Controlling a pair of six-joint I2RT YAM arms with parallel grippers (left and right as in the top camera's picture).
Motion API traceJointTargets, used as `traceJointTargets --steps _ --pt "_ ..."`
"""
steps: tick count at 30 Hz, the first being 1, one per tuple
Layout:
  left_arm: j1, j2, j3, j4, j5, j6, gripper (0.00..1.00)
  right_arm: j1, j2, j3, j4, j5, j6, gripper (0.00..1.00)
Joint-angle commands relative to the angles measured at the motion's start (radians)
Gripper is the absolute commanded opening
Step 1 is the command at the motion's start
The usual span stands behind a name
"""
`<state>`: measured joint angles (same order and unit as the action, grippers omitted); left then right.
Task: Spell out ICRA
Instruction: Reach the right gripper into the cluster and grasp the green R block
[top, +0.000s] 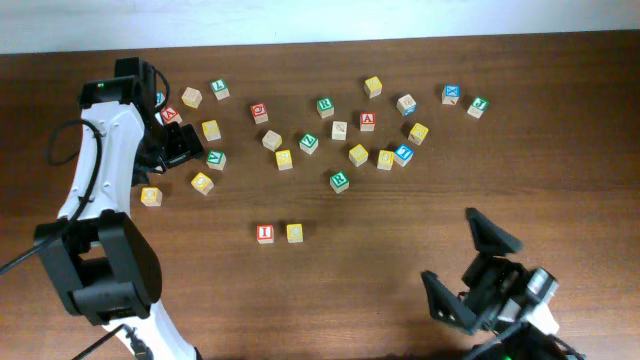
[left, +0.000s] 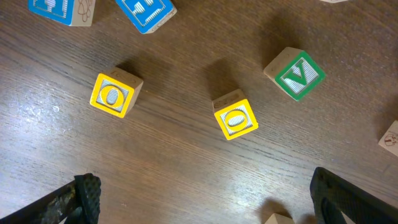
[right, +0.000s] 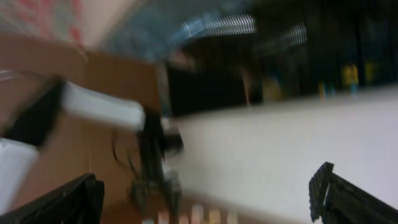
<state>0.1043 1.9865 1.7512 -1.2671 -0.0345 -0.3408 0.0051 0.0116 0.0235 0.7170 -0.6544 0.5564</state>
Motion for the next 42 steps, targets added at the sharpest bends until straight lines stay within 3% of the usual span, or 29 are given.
traceJointTargets --steps 1,5,10,15,18,23,25,30,31,32,39,42 --pt "0.003 0.009 -0.002 0.002 -0.007 -0.014 0.99 -0.006 0.008 0.095 -0.006 0.13 0.045 0.98" --pt "0.003 0.009 -0.002 0.002 -0.007 -0.014 0.99 -0.006 0.16 0.323 -0.209 0.111 -0.08 0.98" --pt "0.003 0.009 -0.002 0.002 -0.007 -0.014 0.99 -0.006 0.541 0.696 -0.607 -0.058 -0.307 0.98" --pt "0.003 0.009 -0.002 0.002 -0.007 -0.014 0.99 0.017 1.006 1.117 -1.16 -0.151 -0.516 0.98" --pt "0.003 0.009 -0.002 0.002 -0.007 -0.014 0.99 0.142 1.273 1.347 -1.469 0.008 -0.639 0.98" --pt "0.003 0.009 -0.002 0.002 -0.007 -0.014 0.99 0.372 1.656 1.733 -1.826 0.443 -0.639 0.98" --pt "0.003 0.009 -0.002 0.002 -0.007 -0.014 0.99 0.432 1.798 1.819 -1.858 0.539 -0.638 0.98" --pt "0.003 0.009 -0.002 0.002 -0.007 -0.014 0.99 0.454 1.935 1.818 -1.873 0.435 -0.631 0.99" --pt "0.003 0.009 -0.002 0.002 -0.007 -0.014 0.99 0.454 1.969 1.818 -1.881 0.475 -0.594 0.89" --pt "0.003 0.009 -0.002 0.002 -0.007 -0.014 0.99 0.454 1.994 1.818 -1.888 0.508 -0.559 0.86" --pt "0.003 0.009 -0.002 0.002 -0.007 -0.014 0.99 0.514 2.142 1.816 -1.88 0.602 -0.535 0.82" --pt "0.003 0.009 -0.002 0.002 -0.007 -0.014 0.99 0.551 2.171 1.814 -1.844 0.73 -0.488 0.79"
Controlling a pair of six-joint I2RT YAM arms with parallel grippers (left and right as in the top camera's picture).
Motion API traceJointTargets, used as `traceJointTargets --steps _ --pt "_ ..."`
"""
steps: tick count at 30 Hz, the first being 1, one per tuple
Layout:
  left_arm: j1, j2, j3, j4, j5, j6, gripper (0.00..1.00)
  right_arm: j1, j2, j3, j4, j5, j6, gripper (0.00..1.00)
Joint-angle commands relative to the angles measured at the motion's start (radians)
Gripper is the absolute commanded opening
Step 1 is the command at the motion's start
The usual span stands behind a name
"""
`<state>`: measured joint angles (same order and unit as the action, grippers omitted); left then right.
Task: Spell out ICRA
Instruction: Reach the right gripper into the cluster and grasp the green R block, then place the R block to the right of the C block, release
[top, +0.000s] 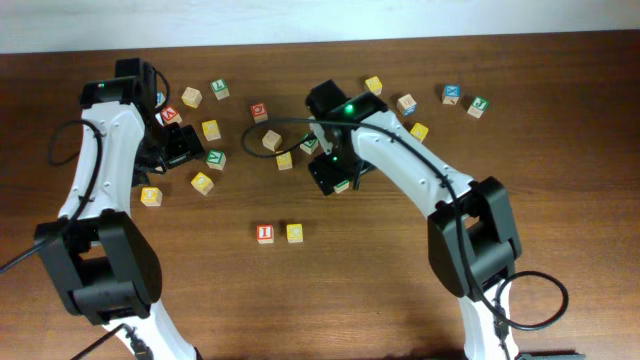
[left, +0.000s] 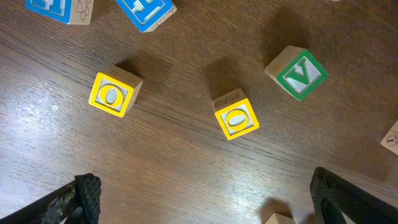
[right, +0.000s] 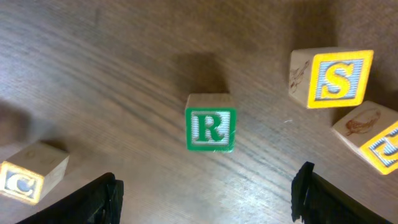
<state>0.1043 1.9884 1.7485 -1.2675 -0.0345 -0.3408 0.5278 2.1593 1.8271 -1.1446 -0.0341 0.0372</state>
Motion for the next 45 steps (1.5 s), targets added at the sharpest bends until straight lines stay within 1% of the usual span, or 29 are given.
traceJointTargets --steps 1,6,8,13,14,16,18,23,24,25,27,30,35,36,40,43,45 --pt "0.003 0.007 0.001 0.002 -0.007 -0.014 0.99 0.034 0.041 0.011 0.029 0.12 0.055 0.77" --pt "0.003 0.007 0.001 0.002 -0.007 -0.014 0.99 0.036 0.079 0.009 0.054 0.075 0.069 0.75" --pt "0.003 0.007 0.001 0.002 -0.007 -0.014 0.99 0.036 0.081 0.008 0.068 0.075 0.069 0.67" --pt "0.003 0.007 0.001 0.002 -0.007 -0.014 0.99 0.035 0.111 -0.031 0.082 0.059 0.069 0.66" --pt "0.003 0.007 0.001 0.002 -0.007 -0.014 0.99 0.035 0.112 -0.038 0.082 0.056 0.069 0.64" --pt "0.003 0.007 0.001 0.002 -0.007 -0.014 0.99 0.035 0.112 -0.038 0.087 0.056 0.069 0.5" --pt "0.003 0.007 0.001 0.002 -0.007 -0.014 0.99 0.034 0.112 -0.038 0.087 0.056 0.069 0.44" --pt "0.003 0.007 0.001 0.002 -0.007 -0.014 0.99 0.034 0.112 -0.038 0.095 0.056 0.069 0.42" --pt "0.003 0.007 0.001 0.002 -0.007 -0.014 0.99 0.034 0.112 -0.038 0.095 0.056 0.069 0.38" --pt "0.003 0.007 0.001 0.002 -0.007 -0.014 0.99 0.034 0.112 -0.038 0.099 0.056 0.069 0.36" --pt "0.003 0.007 0.001 0.002 -0.007 -0.014 0.99 0.034 0.112 -0.038 0.11 0.056 0.069 0.36" --pt "0.003 0.007 0.001 0.002 -0.007 -0.014 0.99 0.034 0.112 -0.038 0.128 0.056 0.069 0.48" --pt "0.003 0.007 0.001 0.002 -0.007 -0.014 0.99 0.034 0.121 -0.041 0.14 0.056 0.069 0.48" --pt "0.003 0.007 0.001 0.002 -0.007 -0.014 0.99 0.034 0.121 -0.045 0.144 0.056 0.069 0.45" --pt "0.003 0.007 0.001 0.002 -0.007 -0.014 0.99 0.034 0.121 -0.044 0.135 0.046 0.069 0.25" --pt "0.003 0.007 0.001 0.002 -0.007 -0.014 0.99 0.034 0.117 -0.028 0.093 0.045 0.074 0.25" --pt "0.003 0.007 0.001 0.002 -0.007 -0.014 0.99 0.034 0.101 0.017 0.013 0.045 0.077 0.25"
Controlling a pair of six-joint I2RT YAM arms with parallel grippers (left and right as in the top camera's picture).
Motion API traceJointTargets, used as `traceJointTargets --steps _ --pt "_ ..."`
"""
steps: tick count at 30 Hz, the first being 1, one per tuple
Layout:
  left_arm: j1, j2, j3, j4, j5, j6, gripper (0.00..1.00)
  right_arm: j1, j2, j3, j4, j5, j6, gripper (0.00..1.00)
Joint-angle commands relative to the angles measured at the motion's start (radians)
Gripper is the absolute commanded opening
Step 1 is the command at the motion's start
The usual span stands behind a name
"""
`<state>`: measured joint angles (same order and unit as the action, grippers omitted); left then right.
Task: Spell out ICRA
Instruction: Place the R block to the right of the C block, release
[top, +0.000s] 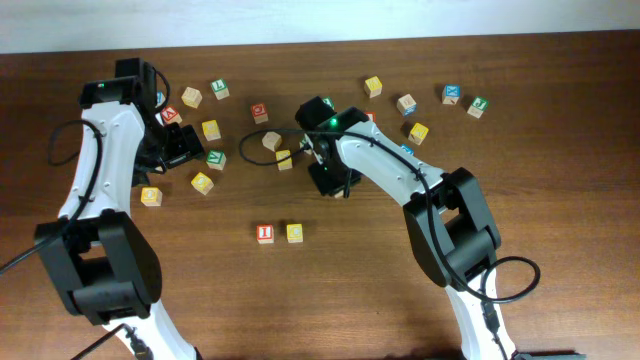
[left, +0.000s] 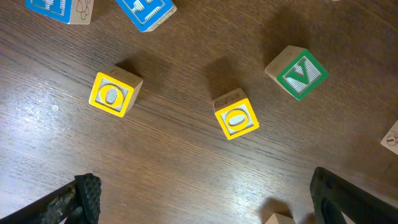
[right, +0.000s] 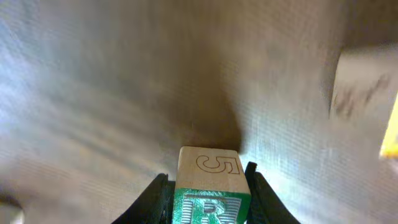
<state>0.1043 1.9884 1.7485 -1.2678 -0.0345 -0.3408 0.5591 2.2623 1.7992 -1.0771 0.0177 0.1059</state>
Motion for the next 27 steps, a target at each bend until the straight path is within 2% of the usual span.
traceJointTargets --steps 1,4,8,12,14,15,23,27 --pt "0.003 0.007 0.001 0.002 -0.007 -0.014 0.99 0.003 -0.014 0.059 -0.085 -0.007 0.008 0.25" --pt "0.003 0.007 0.001 0.002 -0.007 -0.014 0.99 0.003 -0.064 0.124 -0.242 -0.023 0.1 0.24" --pt "0.003 0.007 0.001 0.002 -0.007 -0.014 0.99 0.018 -0.093 0.124 -0.359 -0.249 0.14 0.24" --pt "0.003 0.007 0.001 0.002 -0.007 -0.014 0.99 0.093 -0.093 0.005 -0.243 -0.238 0.272 0.24" --pt "0.003 0.007 0.001 0.002 -0.007 -0.014 0.99 0.124 -0.092 -0.053 -0.159 -0.129 0.446 0.24" --pt "0.003 0.007 0.001 0.002 -0.007 -0.014 0.99 0.132 -0.092 -0.068 -0.139 -0.106 0.488 0.24" --pt "0.003 0.007 0.001 0.002 -0.007 -0.014 0.99 0.148 -0.09 -0.189 0.031 -0.075 0.525 0.24" --pt "0.003 0.007 0.001 0.002 -0.007 -0.014 0.99 0.149 -0.09 -0.19 0.024 -0.055 0.525 0.25"
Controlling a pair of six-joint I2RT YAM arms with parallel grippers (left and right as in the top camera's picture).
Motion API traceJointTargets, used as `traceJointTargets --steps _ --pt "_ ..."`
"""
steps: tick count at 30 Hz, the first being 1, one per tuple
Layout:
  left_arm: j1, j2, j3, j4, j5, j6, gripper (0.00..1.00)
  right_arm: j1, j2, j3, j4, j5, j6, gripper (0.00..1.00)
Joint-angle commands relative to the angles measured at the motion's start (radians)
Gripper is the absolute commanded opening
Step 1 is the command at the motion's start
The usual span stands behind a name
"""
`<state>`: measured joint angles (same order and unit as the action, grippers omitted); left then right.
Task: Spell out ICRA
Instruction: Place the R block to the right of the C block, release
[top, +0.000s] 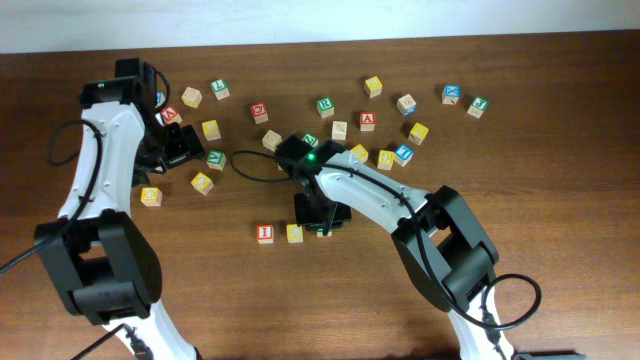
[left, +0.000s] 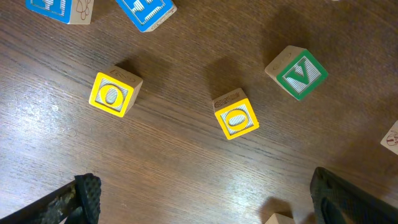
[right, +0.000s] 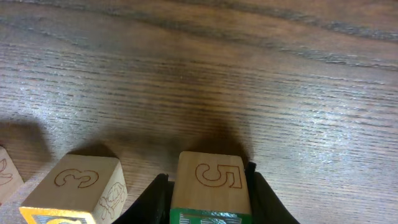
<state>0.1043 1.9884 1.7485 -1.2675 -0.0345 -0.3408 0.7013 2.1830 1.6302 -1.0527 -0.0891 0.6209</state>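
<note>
A red I block (top: 264, 233) and a yellow C block (top: 294, 233) stand side by side at the front middle of the table. My right gripper (top: 322, 222) is just right of the C block and is shut on the green R block (right: 210, 177), whose "5" side faces the wrist camera. In that view the C block (right: 78, 183) shows a "3" side, with a narrow gap to the R block. A red A block (top: 367, 121) lies among the scattered blocks at the back. My left gripper (left: 205, 205) hangs open over two yellow O blocks (left: 236, 117).
Several loose letter blocks lie scattered across the back of the table (top: 520, 200), including a green V block (left: 295, 73) and a second red A block (top: 170, 115) by my left arm. The table's front right shows bare wood.
My right gripper, still shut on the R block, has moved from the middle of the scatter toward the front, and is now beside the C block. The left arm has not moved.
The I and C blocks stood in a row throughout. First my right arm was at the front right corner, then open above the green R block, then shut on it. Now the R block is held just right of the C block.
</note>
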Motion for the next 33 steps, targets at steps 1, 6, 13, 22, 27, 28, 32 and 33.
traceJointTargets --steps 1,6,13,22,27,28,32,33 --pt "0.003 0.007 0.001 0.002 -0.007 -0.014 0.99 0.006 -0.011 -0.021 -0.006 0.043 0.01 0.25" --pt "0.003 0.007 0.001 0.002 -0.007 -0.014 0.99 0.006 -0.011 -0.021 -0.021 -0.009 0.009 0.25" --pt "0.003 0.007 0.001 0.002 -0.007 -0.014 0.99 0.006 -0.011 -0.021 -0.05 -0.026 0.009 0.25" --pt "0.003 0.007 0.001 0.002 -0.007 -0.014 0.99 0.006 -0.011 -0.021 -0.02 -0.061 0.008 0.27" --pt "0.003 0.007 0.001 0.002 -0.007 -0.014 0.99 0.006 -0.011 -0.021 -0.028 -0.061 0.005 0.36" --pt "0.003 0.007 0.001 0.002 -0.007 -0.014 0.99 0.006 -0.011 -0.021 -0.027 -0.06 0.005 0.38" --pt "0.003 0.007 0.001 0.002 -0.007 -0.014 0.99 0.004 -0.011 0.013 -0.034 -0.057 0.004 0.39" --pt "0.003 0.007 0.001 0.002 -0.007 -0.014 0.99 0.004 -0.011 0.029 -0.04 -0.056 0.004 0.4"
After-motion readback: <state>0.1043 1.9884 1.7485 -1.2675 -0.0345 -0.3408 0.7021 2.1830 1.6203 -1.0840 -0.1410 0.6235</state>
